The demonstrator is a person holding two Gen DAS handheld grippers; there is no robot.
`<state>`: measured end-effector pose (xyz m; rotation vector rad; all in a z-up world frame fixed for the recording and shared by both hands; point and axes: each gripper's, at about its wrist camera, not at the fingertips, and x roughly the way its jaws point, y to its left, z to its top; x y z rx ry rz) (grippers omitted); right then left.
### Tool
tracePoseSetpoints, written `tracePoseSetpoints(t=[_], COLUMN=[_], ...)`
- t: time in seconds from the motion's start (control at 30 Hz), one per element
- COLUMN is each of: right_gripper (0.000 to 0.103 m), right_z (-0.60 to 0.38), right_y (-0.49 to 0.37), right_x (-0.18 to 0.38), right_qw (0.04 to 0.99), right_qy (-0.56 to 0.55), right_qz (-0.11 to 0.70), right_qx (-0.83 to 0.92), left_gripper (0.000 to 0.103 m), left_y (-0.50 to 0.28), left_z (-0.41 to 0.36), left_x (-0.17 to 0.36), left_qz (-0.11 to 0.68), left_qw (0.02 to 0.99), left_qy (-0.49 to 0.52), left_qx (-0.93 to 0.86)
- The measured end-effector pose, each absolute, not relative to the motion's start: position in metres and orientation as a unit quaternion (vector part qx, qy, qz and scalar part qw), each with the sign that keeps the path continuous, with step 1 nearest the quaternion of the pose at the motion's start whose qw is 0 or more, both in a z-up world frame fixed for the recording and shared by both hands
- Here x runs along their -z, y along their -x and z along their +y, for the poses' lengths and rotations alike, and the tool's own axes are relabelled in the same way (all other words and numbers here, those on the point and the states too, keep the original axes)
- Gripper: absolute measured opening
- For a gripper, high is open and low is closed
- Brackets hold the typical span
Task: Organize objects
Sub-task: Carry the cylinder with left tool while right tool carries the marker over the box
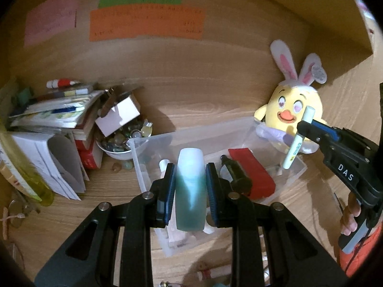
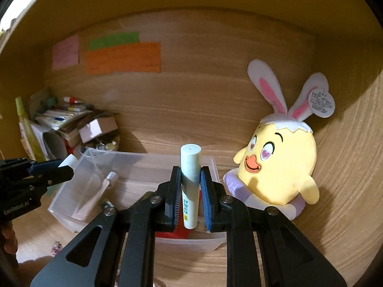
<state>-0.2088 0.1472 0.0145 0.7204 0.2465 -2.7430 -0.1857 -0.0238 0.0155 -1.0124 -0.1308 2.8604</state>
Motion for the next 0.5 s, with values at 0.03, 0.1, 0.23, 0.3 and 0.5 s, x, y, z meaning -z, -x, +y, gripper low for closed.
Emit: tracePoseSetpoints(t=[0.03, 0.1, 0.23, 0.3, 0.5], right_gripper=[0.014, 0.014, 0.014, 0.014, 0.015], right_z=[0.146, 0.144, 0.139, 0.135, 0.123], right_y=[0.211, 0.215, 0.223, 0.226, 0.23], right_x=[-0.012, -0.008, 0.003, 0.008, 0.021], right_qw=[0.142, 0.14, 0.14, 0.138, 0.152], right_qy=[-0.251, -0.255, -0.267, -0.271, -0.285], right_qz=[0.09, 0.096, 0.101, 0.11, 0.129], right_qx=[0.953, 0.952, 0.948, 0.946, 0.937], left_gripper=[0.025, 0.025, 0.025, 0.025, 0.025], left_y=[0.188, 0.194, 0.204, 0.207, 0.211], left_z=[-0.023, -0.023, -0.023, -0.021, -0.015], left_x=[-0.013, -0.007, 0.005, 0.01, 0.018], left_qz=[-0.042, -0.041, -0.044, -0.041, -0.032], left_qw=[0.052, 0.051, 0.045, 0.047, 0.054], left_qy=[0.336, 0.344, 0.357, 0.364, 0.376], left_qx=[-0.94, -0.937, -0.932, -0.929, -0.924])
